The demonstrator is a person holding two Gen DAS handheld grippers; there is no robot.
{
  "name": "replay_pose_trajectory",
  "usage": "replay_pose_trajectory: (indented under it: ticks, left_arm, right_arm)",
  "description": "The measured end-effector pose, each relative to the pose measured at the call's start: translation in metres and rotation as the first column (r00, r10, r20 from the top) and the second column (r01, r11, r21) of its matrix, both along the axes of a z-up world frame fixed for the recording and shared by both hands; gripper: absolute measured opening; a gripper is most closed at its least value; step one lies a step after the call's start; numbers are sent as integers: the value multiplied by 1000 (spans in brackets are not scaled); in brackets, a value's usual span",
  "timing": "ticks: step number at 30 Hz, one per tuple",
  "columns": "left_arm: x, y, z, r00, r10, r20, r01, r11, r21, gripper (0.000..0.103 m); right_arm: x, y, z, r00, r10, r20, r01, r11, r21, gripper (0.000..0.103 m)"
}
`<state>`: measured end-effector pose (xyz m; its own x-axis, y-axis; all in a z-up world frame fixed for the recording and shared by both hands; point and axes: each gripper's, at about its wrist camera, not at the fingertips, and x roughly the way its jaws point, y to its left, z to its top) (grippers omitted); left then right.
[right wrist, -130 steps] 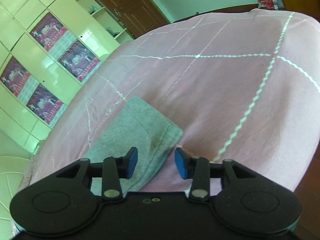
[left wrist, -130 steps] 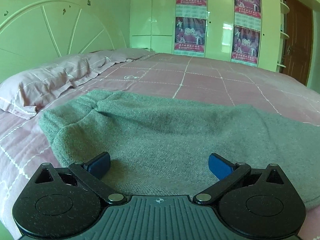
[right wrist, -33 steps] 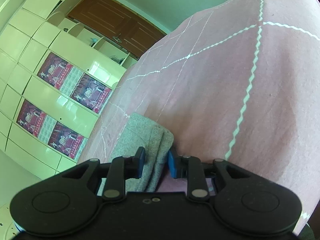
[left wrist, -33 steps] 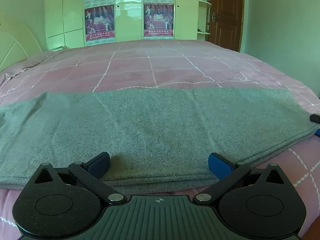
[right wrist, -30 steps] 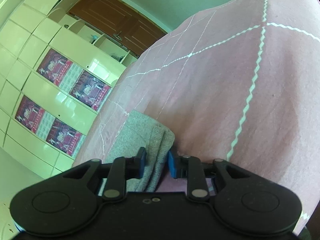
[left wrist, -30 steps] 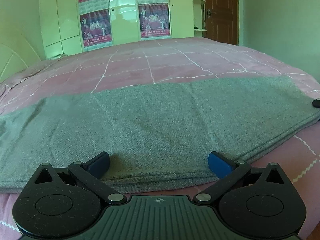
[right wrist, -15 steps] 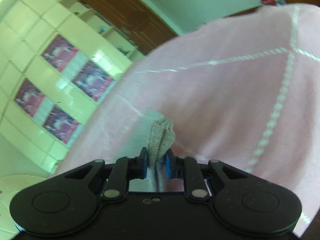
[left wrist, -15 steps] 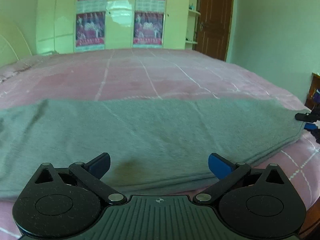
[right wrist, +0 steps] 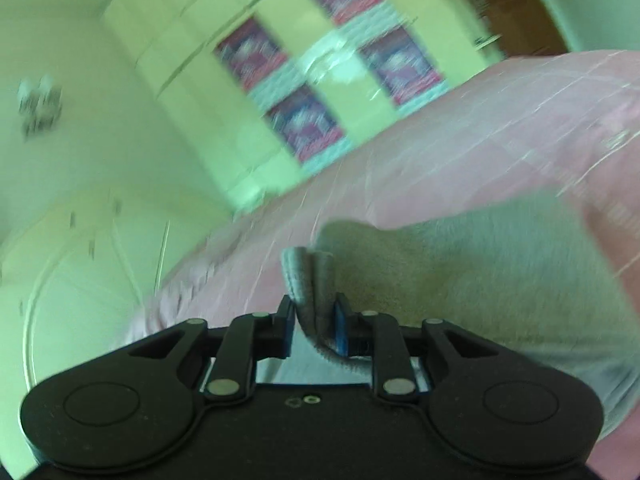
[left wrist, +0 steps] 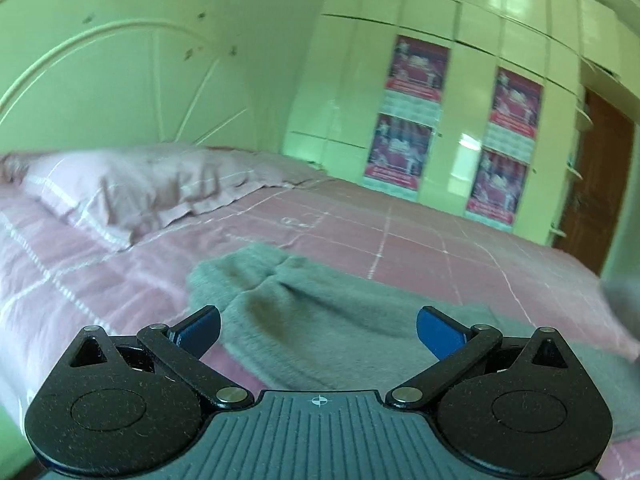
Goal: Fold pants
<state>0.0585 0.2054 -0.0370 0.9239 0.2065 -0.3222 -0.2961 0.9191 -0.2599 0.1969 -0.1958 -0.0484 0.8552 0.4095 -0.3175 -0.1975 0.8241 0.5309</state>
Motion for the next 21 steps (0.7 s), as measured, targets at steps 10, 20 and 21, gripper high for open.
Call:
replay_pose_trajectory:
  ticks: [10,20,21]
  left_arm:
    - [9,2,-11,993,-104,61,104,995,1,103]
    - [71,-136,-16,862,-490,-130,471,869,-152,102]
    - [77,-142,-19,852,-504,-141,476,858,-190,92]
  right_arm:
    - [-46,19,-9,984,170,-48,-174,982,-73,30]
    - [-50,-74,-4,992,-125,-26,121,984,-134,38]
    - [-52,-82,-6,990,-141,-29,136,983,-124,39]
